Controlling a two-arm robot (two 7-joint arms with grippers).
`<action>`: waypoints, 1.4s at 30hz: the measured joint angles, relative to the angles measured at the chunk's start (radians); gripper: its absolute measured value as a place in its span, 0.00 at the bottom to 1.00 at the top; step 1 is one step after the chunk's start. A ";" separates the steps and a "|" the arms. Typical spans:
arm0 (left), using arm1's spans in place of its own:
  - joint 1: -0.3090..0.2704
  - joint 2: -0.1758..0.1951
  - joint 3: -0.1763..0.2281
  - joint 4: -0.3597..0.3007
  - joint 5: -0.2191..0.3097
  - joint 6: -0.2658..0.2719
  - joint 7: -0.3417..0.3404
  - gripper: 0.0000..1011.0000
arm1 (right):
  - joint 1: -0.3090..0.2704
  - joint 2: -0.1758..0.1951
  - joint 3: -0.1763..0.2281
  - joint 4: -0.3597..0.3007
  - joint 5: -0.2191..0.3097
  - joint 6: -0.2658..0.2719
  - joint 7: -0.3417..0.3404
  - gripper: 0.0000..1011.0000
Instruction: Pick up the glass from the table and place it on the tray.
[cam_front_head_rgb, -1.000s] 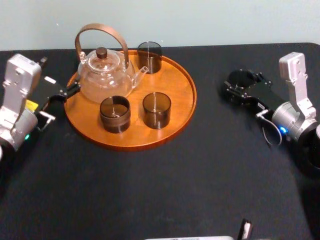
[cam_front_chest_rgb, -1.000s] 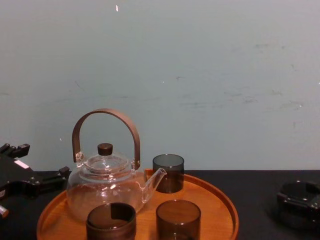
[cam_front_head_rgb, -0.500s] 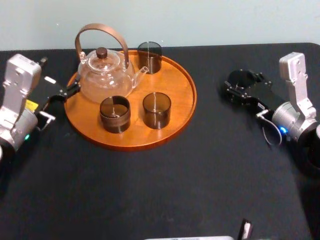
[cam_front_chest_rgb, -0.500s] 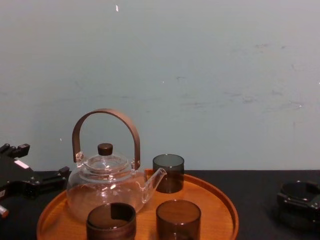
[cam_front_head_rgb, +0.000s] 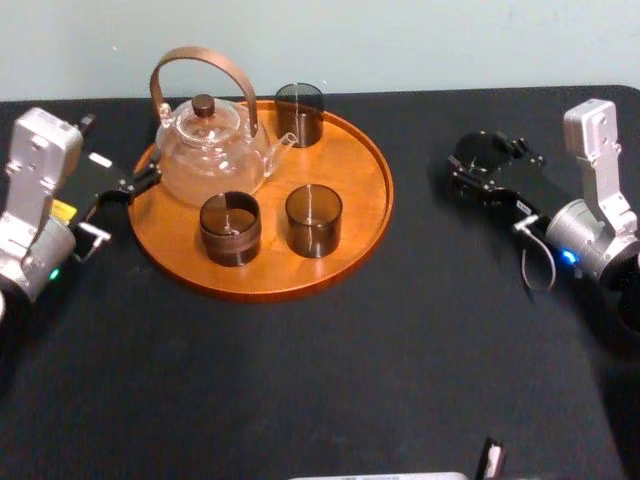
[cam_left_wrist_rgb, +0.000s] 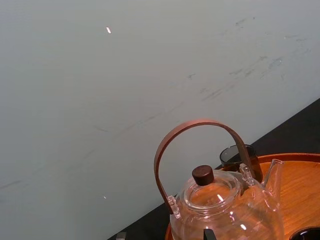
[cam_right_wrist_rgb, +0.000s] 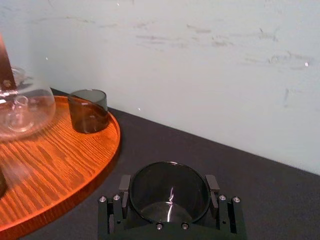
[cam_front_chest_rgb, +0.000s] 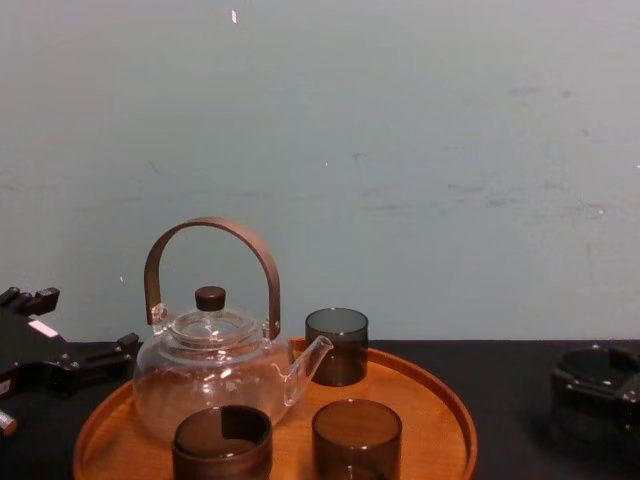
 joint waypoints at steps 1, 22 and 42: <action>0.000 0.000 0.000 0.000 0.000 0.000 0.000 0.99 | -0.003 0.001 -0.001 -0.008 0.000 0.002 0.000 0.90; 0.000 0.000 0.000 0.000 0.000 0.000 0.000 0.99 | 0.031 -0.023 -0.067 -0.068 -0.016 0.022 0.004 0.90; 0.000 0.000 0.000 0.000 0.000 0.000 0.000 0.99 | 0.175 -0.099 -0.157 0.120 -0.043 -0.044 0.074 0.90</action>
